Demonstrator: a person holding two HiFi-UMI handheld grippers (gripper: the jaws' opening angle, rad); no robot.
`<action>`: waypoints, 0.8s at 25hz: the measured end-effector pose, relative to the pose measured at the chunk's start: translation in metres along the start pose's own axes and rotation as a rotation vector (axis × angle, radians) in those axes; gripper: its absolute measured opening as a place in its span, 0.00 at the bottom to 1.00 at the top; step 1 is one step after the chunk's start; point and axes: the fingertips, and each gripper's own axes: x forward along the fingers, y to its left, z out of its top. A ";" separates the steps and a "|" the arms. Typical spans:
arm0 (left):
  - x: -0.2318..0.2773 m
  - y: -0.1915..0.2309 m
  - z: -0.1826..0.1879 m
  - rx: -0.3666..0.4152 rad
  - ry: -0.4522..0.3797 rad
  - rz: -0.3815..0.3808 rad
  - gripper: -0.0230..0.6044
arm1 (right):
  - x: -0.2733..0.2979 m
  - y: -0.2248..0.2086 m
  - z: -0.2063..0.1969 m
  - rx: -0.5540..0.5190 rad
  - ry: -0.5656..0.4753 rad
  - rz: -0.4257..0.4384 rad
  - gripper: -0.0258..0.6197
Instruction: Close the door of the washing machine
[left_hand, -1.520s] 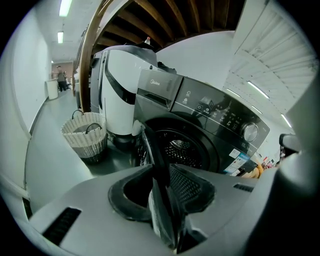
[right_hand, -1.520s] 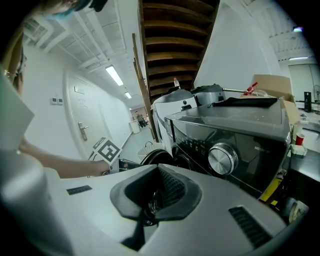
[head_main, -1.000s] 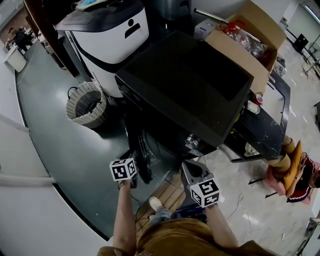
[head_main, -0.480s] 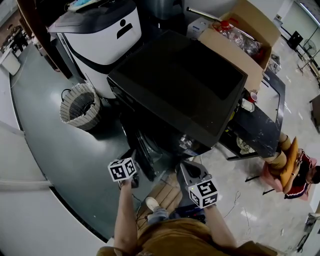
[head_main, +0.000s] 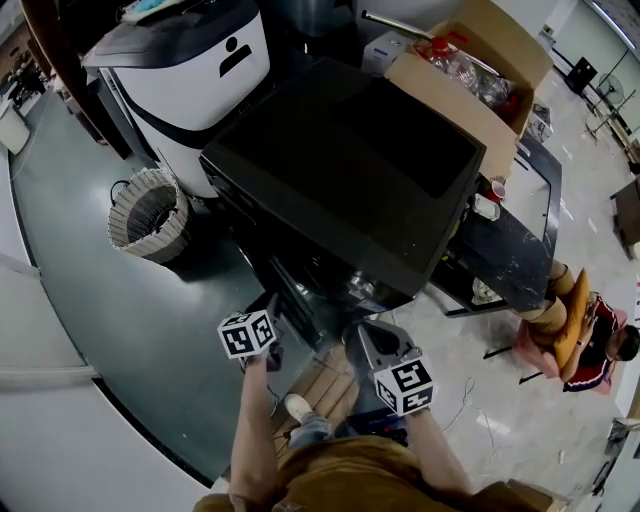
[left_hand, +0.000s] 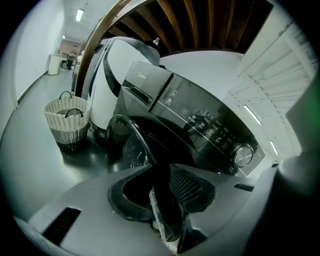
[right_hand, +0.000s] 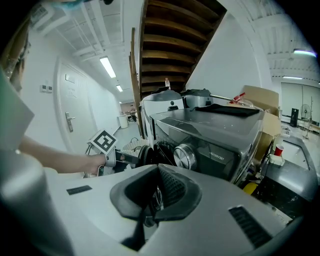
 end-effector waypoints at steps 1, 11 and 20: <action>0.002 -0.003 0.001 0.001 0.001 -0.006 0.24 | 0.000 -0.001 0.000 0.001 0.001 -0.002 0.06; 0.022 -0.018 0.008 0.004 -0.001 -0.043 0.25 | 0.000 -0.012 -0.004 0.011 0.010 -0.019 0.06; 0.033 -0.025 0.011 -0.011 0.000 -0.064 0.26 | 0.003 -0.029 -0.001 0.022 0.003 -0.043 0.06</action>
